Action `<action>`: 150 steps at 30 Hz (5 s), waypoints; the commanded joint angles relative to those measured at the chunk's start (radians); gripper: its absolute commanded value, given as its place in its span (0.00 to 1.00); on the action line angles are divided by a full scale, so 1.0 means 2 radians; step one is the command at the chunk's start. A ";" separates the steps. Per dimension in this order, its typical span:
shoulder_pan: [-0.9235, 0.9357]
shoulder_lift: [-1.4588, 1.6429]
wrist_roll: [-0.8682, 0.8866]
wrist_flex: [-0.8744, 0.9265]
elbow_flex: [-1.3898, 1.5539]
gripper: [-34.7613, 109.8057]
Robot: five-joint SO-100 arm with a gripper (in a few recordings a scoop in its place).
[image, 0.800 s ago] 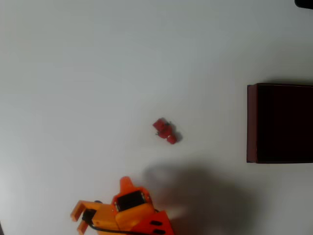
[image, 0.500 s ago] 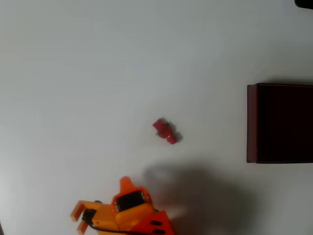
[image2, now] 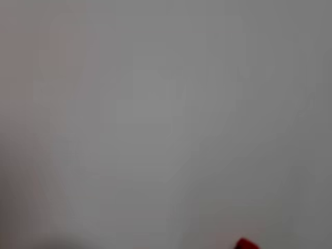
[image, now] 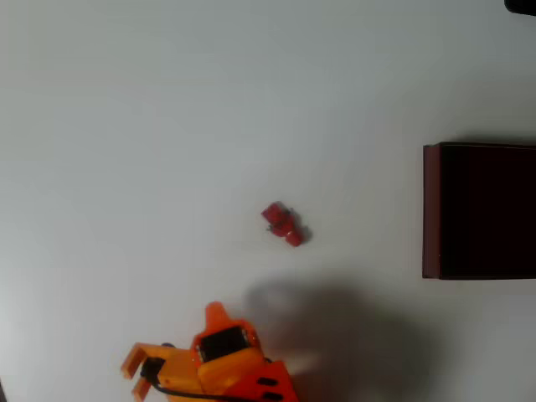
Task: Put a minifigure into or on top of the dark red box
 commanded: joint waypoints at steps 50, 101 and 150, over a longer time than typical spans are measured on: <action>0.036 0.002 0.468 0.121 -0.137 0.30; 0.191 -0.545 0.461 0.031 -0.394 0.48; 0.185 -0.830 0.518 -0.089 -0.453 0.47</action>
